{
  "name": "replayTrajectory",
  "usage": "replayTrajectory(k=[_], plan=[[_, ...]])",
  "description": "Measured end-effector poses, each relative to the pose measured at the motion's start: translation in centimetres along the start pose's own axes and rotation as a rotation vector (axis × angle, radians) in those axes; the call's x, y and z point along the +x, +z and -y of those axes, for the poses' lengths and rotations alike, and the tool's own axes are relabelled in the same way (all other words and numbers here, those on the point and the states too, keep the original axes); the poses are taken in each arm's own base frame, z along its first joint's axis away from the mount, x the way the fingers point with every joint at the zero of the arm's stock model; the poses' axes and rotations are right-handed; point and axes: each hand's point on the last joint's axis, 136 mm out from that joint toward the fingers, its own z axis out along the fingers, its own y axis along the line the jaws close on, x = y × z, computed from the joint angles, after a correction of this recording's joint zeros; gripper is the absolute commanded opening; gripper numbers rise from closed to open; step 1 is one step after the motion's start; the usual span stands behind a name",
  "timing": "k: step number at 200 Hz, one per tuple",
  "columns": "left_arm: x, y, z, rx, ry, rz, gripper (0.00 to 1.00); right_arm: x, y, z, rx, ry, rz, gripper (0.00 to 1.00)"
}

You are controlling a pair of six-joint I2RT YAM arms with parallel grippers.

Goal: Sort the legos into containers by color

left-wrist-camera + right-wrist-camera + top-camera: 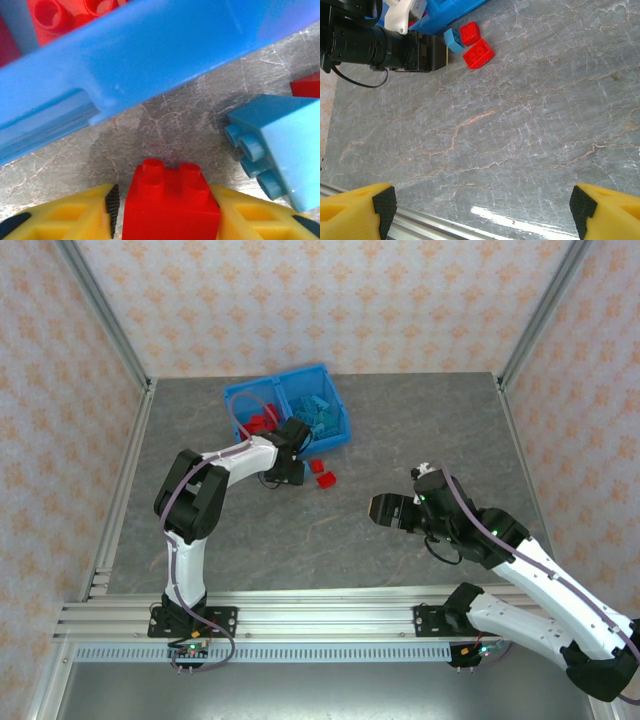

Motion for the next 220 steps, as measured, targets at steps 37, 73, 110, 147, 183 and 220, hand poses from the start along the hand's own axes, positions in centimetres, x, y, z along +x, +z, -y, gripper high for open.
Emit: replayTrajectory(k=[37, 73, 110, 147, 183, 220], plan=[[-0.1, 0.0, 0.5, 0.03, 0.0, 0.002, 0.38, 0.0, 0.0, 0.0, 0.0, 0.0, 0.0, 0.91], [0.2, -1.7, 0.6, 0.056, -0.002, 0.012, 0.38, 0.0, 0.0, 0.0, 0.0, 0.0, 0.0, 0.91], [-2.7, -10.6, 0.4, 0.092, -0.018, 0.197, 0.37, 0.0, 0.0, 0.0, 0.0, 0.0, 0.0, 0.91], [-8.6, -16.4, -2.7, 0.105, -0.149, 0.366, 0.36, 0.0, 0.0, 0.0, -0.001, 0.0, 0.0, 0.91], [-11.6, -11.7, -6.8, 0.034, -0.264, 0.308, 0.37, -0.1, -0.5, -0.1, -0.015, 0.009, 0.015, 0.91], [-11.7, -4.7, -6.7, -0.015, -0.285, 0.179, 0.48, -0.2, -1.5, -0.1, -0.037, 0.018, 0.036, 0.91]])
